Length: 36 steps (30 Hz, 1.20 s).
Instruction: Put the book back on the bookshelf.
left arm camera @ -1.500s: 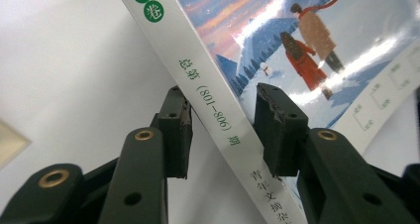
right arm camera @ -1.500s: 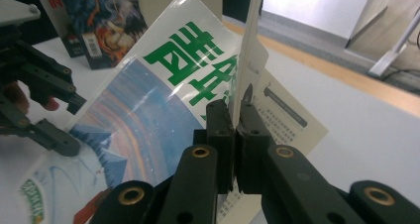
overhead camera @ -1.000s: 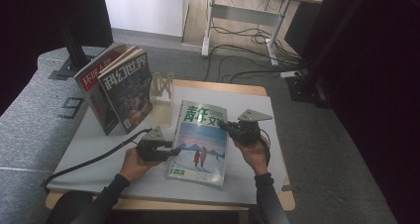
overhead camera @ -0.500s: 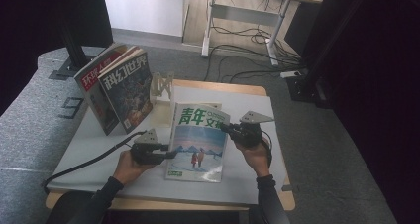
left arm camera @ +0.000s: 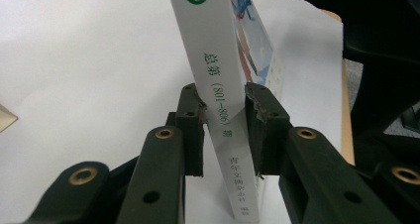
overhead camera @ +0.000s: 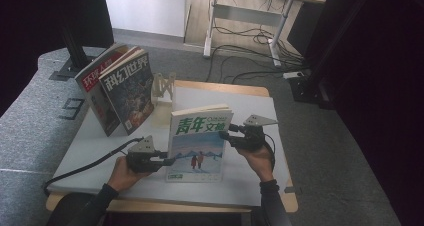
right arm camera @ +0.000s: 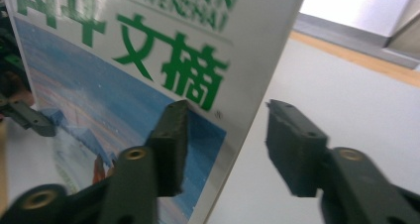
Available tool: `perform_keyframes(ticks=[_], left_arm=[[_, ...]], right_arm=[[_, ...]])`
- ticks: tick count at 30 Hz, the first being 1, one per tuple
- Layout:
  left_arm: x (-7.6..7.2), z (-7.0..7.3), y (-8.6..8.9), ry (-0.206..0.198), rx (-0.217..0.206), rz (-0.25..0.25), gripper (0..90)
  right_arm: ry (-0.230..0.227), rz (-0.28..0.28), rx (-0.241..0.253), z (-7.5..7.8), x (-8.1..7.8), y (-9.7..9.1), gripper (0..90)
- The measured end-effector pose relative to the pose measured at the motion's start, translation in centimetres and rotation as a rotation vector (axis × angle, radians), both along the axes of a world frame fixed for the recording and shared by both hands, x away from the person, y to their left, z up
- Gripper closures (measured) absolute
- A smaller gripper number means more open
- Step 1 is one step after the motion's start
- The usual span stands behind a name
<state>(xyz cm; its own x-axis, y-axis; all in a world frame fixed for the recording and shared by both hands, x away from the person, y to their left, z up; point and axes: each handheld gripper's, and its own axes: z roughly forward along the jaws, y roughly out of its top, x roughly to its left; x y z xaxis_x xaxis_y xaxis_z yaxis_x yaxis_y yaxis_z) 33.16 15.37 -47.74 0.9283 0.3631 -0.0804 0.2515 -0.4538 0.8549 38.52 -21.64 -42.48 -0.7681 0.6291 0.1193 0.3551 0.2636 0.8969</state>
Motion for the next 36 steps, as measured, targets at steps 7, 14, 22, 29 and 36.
perform_keyframes(ticks=[7, 14, 22, 29, 36], left_arm=[[-0.6, 0.0, 0.2, -0.022, -0.005, -0.024, 72.0], [-0.8, 0.0, 0.2, -0.034, -0.005, -0.011, 71.7], [-0.3, 0.1, 0.2, -0.07, -0.017, 0.018, 73.3], [0.8, 0.5, 0.0, -0.146, -0.011, 0.068, 74.1], [0.8, -0.3, 0.7, -0.125, -0.009, 0.096, 73.6]], right_arm=[[0.053, 0.095, 0.05, -0.9, 0.3, 0.3, 45.7], [0.02, 0.083, 0.026, -0.6, -0.2, 0.4, 61.2], [-0.032, 0.051, 0.019, -0.2, -0.5, 0.8, 62.3], [-0.111, -0.006, -0.032, 2.0, -0.4, 1.7, 64.6], [-0.136, 0.018, -0.029, 1.8, -0.9, 2.4, 64.7]])
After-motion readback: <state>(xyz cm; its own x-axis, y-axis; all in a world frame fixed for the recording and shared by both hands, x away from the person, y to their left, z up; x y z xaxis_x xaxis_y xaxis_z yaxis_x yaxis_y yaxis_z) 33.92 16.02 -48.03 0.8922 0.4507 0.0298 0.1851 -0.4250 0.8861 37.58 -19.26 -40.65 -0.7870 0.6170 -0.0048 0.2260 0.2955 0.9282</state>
